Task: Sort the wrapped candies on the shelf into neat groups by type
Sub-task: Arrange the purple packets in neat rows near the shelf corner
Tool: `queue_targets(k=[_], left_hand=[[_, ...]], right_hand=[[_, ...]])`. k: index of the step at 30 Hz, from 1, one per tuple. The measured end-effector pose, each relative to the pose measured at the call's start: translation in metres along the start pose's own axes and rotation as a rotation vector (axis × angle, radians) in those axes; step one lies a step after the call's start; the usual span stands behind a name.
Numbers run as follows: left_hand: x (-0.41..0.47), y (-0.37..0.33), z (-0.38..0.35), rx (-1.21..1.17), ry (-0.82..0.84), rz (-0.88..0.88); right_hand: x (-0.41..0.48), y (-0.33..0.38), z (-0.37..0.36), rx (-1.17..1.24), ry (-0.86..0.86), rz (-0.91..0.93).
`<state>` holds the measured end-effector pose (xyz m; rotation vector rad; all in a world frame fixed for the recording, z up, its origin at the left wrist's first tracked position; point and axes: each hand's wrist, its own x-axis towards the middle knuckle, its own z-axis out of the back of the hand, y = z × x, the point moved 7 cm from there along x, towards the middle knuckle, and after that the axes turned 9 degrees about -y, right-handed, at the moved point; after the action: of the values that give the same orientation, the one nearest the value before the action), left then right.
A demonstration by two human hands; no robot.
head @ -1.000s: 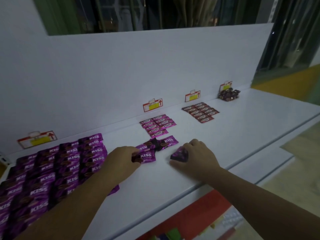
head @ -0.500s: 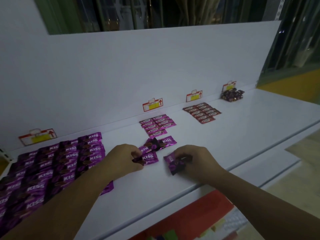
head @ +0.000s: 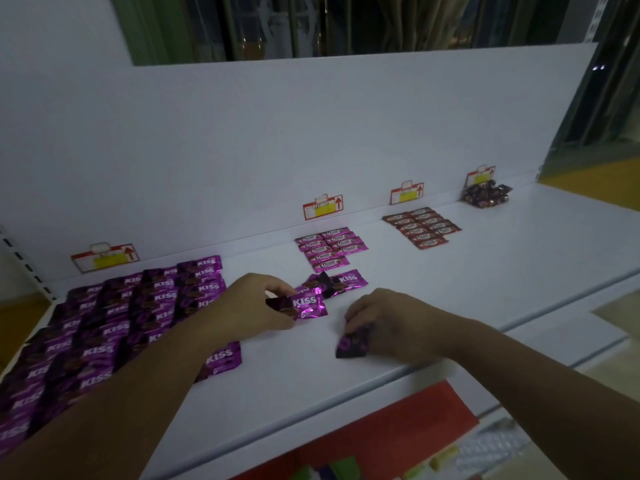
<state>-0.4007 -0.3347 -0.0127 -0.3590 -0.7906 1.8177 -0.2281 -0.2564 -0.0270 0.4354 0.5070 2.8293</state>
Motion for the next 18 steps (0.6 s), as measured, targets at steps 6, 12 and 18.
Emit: queue_targets(k=[6, 12, 18], left_hand=[[-0.019, 0.008, 0.019, -0.045, 0.002, 0.012], [-0.04, 0.03, 0.051, -0.059, -0.086, 0.052], [-0.069, 0.058, 0.099, -0.035, -0.195, 0.11]], right_hand=[[0.003, -0.004, -0.007, -0.066, 0.16, 0.027], [0.018, 0.013, -0.006, 0.005, 0.13, 0.05], [0.045, 0.074, -0.023, 0.151, -0.068, 0.11]])
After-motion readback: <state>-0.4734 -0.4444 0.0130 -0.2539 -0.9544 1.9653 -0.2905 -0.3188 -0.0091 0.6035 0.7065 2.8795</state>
